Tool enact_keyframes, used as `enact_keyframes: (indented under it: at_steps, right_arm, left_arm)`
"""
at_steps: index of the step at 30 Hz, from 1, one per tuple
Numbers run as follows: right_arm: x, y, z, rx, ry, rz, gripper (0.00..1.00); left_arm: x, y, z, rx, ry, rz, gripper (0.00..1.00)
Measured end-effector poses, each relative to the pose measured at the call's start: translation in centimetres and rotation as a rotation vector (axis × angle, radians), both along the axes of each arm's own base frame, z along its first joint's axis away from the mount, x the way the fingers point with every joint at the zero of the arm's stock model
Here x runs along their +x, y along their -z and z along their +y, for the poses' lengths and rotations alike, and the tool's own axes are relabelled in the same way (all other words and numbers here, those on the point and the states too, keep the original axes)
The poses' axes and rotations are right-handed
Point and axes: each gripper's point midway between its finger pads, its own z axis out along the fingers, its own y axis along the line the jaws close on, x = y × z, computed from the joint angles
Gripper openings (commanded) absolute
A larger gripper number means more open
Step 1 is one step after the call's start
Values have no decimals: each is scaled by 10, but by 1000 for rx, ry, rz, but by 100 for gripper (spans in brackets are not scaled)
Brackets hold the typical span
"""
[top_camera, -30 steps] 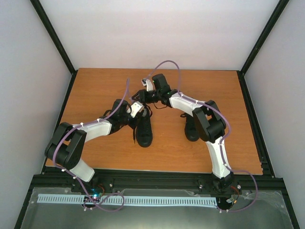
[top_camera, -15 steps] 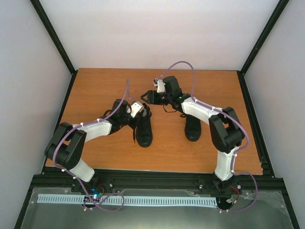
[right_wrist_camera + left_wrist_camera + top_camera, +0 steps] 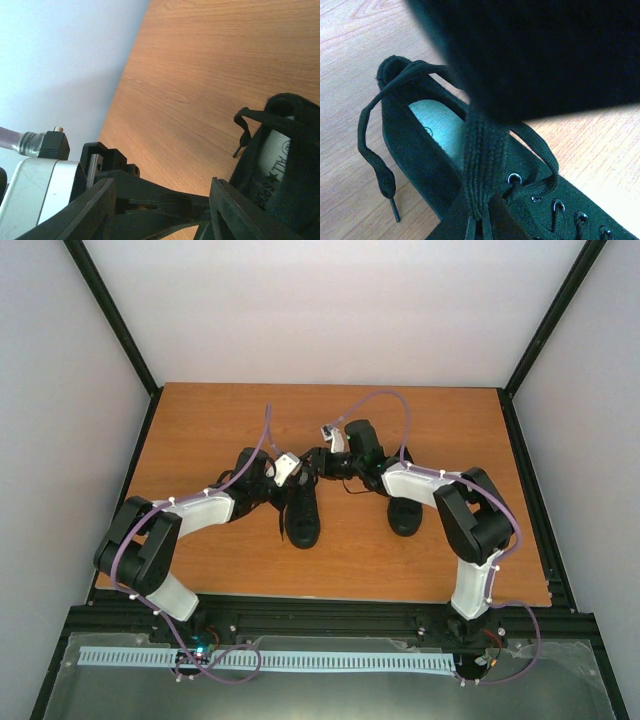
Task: Tie the shoes
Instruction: Wrap the shoelace around the shoelace.
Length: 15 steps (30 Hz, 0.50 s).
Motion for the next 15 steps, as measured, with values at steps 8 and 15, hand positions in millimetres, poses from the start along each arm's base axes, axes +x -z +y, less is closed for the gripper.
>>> enact_keyframes:
  at_steps: [8, 15]
  right_arm:
    - [-3, 9, 6, 15, -18, 32, 40]
    - [-4, 11, 7, 18, -26, 43, 26]
  left_arm:
    - [0, -1, 0, 0, 0, -1, 1]
    - [0, -1, 0, 1, 0, 1, 1]
